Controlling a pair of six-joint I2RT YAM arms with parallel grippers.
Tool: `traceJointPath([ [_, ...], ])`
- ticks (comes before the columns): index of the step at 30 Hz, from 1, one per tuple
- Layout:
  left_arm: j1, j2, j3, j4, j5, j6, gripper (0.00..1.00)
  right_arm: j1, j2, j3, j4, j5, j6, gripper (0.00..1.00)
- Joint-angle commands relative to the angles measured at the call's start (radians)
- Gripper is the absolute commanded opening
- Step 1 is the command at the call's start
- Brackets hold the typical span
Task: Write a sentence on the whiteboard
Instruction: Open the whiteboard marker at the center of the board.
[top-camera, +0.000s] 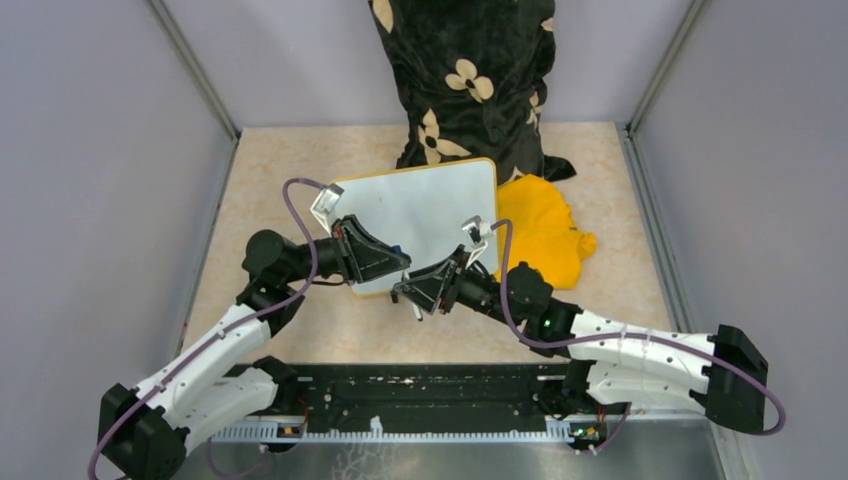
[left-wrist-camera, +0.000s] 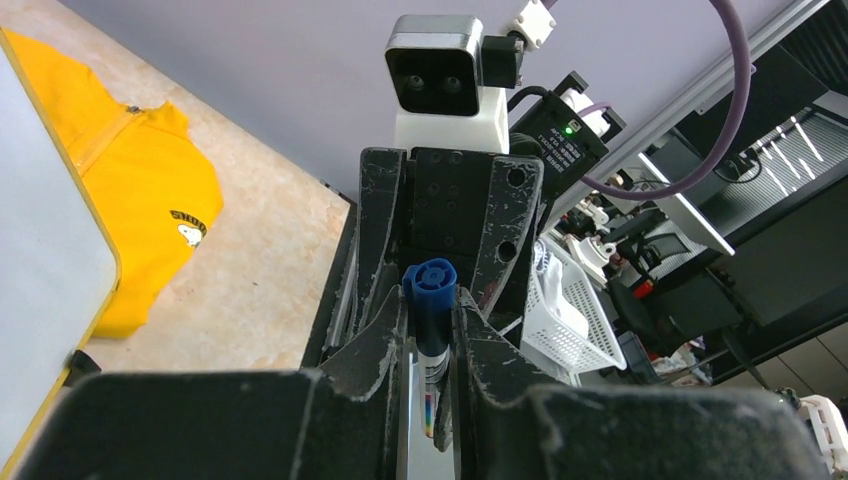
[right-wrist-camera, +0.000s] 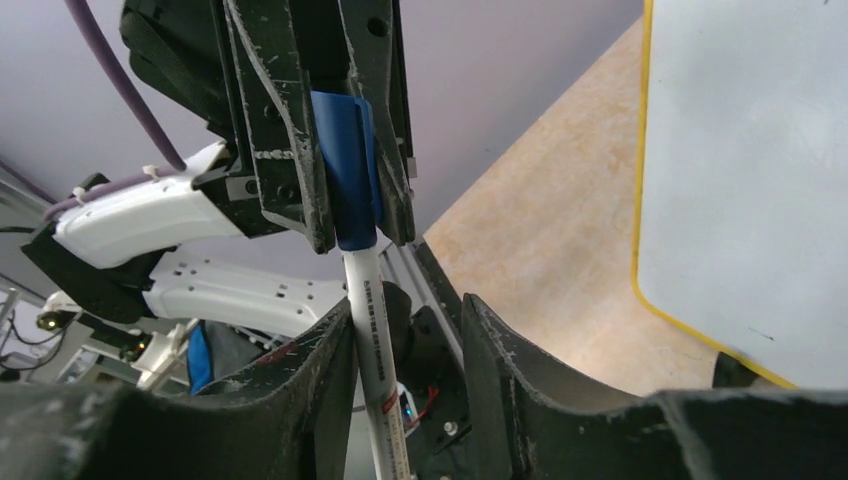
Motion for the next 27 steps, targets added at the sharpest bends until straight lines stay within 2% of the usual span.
traceJointPath([
  [1,-0.005,-0.019,-0.009,0.046,-0.001,-0.013,0.0,-0.007,0.011,0.038,0.116,-0.049,0.052,0.38],
  [6,-0.005,-0.029,-0.013,0.044,-0.01,-0.011,0.0,-0.006,-0.002,0.022,0.124,-0.058,0.058,0.22],
  [11,-0.004,-0.046,-0.002,0.025,-0.049,0.005,0.0,-0.007,-0.04,-0.002,0.093,-0.065,0.04,0.0],
  [27,-0.005,-0.092,0.01,0.001,-0.216,-0.002,0.0,0.02,-0.151,-0.076,-0.037,-0.079,0.018,0.0],
])
